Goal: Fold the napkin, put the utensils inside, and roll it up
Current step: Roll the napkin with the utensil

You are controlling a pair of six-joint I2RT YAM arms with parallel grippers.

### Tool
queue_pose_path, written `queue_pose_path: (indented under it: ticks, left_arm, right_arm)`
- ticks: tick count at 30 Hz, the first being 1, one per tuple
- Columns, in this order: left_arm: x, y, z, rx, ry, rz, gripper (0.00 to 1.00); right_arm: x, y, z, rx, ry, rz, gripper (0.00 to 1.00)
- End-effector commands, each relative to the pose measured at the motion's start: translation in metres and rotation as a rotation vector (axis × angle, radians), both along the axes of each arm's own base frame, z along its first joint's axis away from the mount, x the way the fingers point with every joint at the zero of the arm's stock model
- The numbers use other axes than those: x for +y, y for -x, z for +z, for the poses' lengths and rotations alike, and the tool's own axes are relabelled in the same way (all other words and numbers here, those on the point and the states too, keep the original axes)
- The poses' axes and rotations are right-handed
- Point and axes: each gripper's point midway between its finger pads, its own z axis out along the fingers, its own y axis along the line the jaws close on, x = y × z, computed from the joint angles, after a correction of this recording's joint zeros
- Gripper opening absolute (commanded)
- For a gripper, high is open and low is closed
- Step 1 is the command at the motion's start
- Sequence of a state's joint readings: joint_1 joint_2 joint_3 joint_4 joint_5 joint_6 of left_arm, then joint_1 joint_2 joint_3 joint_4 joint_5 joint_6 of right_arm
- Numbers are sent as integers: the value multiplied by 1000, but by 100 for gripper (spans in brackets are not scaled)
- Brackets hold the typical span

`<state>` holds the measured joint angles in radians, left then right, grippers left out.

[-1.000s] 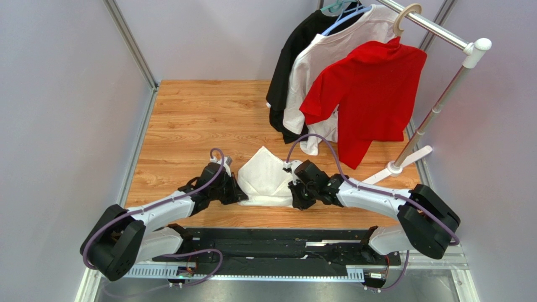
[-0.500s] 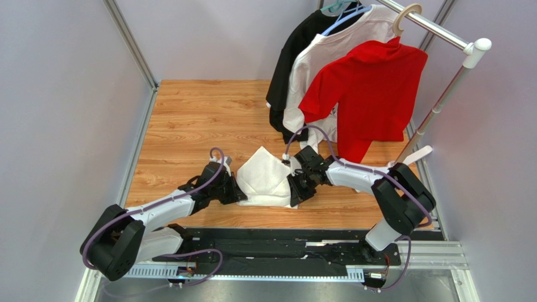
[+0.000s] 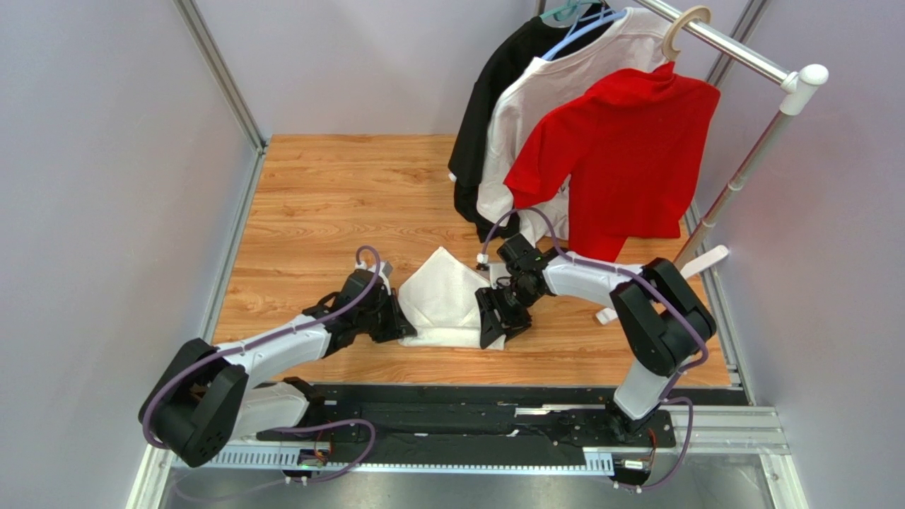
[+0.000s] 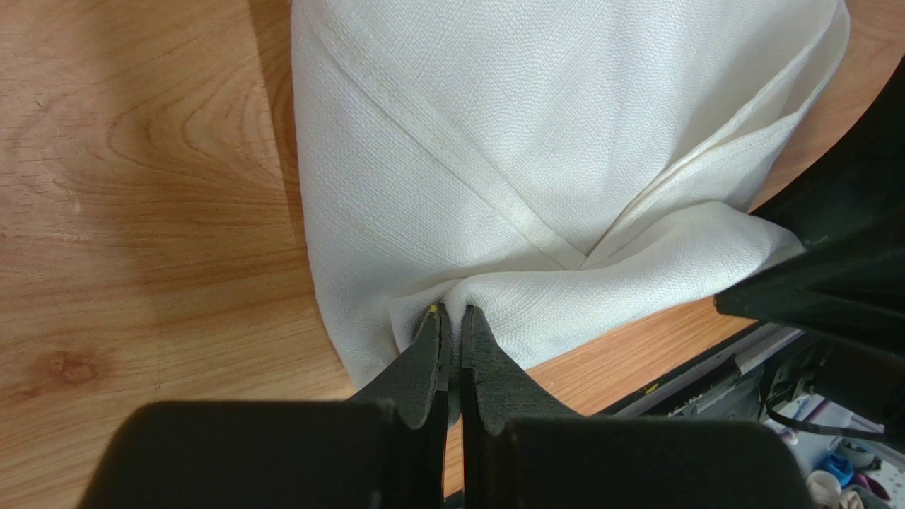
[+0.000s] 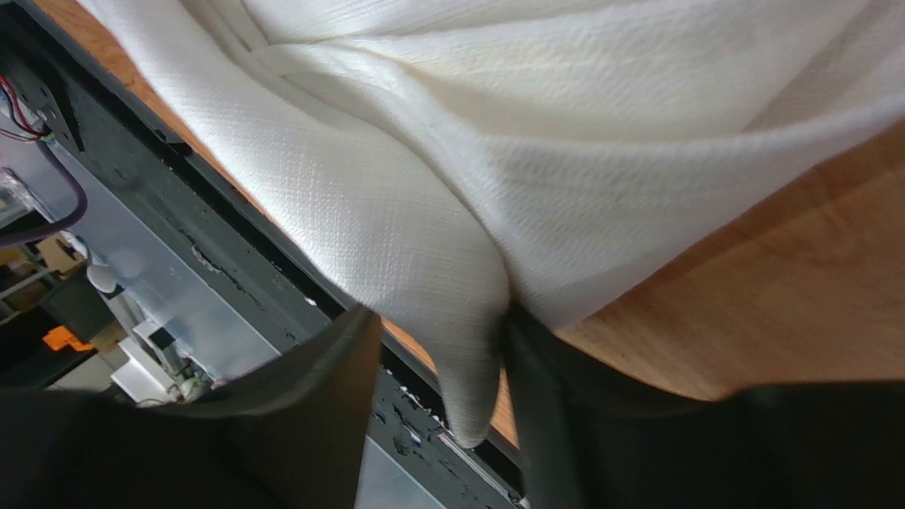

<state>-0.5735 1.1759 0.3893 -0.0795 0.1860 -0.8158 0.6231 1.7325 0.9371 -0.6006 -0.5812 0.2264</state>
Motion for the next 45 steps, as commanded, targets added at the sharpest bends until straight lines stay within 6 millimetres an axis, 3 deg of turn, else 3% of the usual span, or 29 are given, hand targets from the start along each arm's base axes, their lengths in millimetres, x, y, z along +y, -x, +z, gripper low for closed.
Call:
queue_pose_path:
  ticks: [1,6,12,21,28,32,36,37,38,42,45]
  left_arm:
    - [32,28,-37,118,-172,-11,0]
    - [32,28,-38,120,-177,-20,0]
    - [32,28,-38,121,-177,-26,0]
    - [32,28,-39,123,-179,-31,0]
    - [32,28,-40,127,-182,-33,0]
    - [32,28,-41,129,-186,-35,0]
    - [32,29,-41,136,-188,-38,0]
    - [31,29,-41,133,-186,-38,0]
    - [32,29,-41,134,-187,-38,0]
    - [31,29,-41,135,-186,-41,0]
    - [31,29,-41,135,-184,-48,0]
  right_arm:
    - [-8,-9,12,-134,26,-3,61]
    - [-13,-13,29,-187,23,-44,84]
    - [-25,-15,41,-287,21,-79,90]
    - [-23,-12,28,-323,-65,-57,87]
    - [-25,-31,21,-354,-34,-133,54]
    - [-24,-37,22,-364,-36,-140,46]
    - [-25,-41,16,-351,-14,-147,30]
    - [-24,-42,15,-351,-13,-145,16]
    - [-24,-41,12,-345,-9,-143,12]
    - [-26,-45,3,-341,20,-152,0]
    - [-31,-45,-7,-321,69,-156,0]
